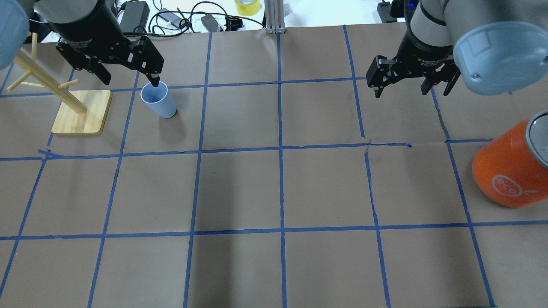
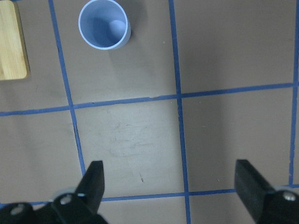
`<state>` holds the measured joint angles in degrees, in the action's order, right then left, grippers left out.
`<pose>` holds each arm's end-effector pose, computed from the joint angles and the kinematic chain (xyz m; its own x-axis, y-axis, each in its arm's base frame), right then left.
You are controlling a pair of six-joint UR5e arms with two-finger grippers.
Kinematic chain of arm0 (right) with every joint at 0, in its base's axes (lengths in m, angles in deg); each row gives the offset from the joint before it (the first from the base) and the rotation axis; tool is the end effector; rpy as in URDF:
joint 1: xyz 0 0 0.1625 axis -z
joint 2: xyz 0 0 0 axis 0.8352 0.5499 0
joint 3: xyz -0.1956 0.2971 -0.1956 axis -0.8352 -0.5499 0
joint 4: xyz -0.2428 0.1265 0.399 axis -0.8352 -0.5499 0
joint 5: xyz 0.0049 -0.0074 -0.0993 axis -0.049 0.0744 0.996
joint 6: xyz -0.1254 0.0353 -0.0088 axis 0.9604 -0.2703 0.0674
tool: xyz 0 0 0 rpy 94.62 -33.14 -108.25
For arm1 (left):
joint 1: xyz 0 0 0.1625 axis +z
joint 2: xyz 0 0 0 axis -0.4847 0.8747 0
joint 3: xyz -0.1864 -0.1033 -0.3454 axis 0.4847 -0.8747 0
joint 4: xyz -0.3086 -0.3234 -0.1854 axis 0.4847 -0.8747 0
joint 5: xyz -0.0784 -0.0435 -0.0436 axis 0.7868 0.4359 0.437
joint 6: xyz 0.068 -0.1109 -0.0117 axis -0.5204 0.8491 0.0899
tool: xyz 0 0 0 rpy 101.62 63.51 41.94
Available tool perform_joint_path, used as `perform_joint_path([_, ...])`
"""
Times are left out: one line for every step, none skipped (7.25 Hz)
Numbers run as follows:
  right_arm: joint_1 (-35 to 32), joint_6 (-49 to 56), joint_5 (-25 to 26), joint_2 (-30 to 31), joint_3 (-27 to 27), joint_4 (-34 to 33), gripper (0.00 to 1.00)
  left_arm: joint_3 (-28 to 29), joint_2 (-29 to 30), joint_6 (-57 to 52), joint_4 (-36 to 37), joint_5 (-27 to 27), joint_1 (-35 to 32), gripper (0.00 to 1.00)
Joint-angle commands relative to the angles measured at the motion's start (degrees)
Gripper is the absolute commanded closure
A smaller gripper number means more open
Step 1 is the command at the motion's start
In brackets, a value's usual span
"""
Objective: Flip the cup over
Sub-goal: 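Open the left gripper and raise it away from the upright cup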
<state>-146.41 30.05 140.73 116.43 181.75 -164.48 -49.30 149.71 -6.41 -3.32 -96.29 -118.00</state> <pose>0.1273 -0.5884 0.3942 -0.9996 0.0029 0.0269 0.0010 0.9975 -0.0705 -0.1220 -0.5834 0.4805 -0.9955 0.0934 -0.0166 0.0942 0.9937 -0.0608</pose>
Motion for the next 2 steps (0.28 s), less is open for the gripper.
perform_joint_path([0.47, 0.27, 0.03, -0.09, -1.15, 1.86, 0.0, -1.12, -0.86, -0.1, 0.19, 0.56, -0.03, 0.0])
perform_joint_path([0.64, 0.71, 0.13, -0.09, -1.69, 2.83, 0.0, -1.12, -1.12, -0.1, 0.19, 0.21, -0.03, 0.0])
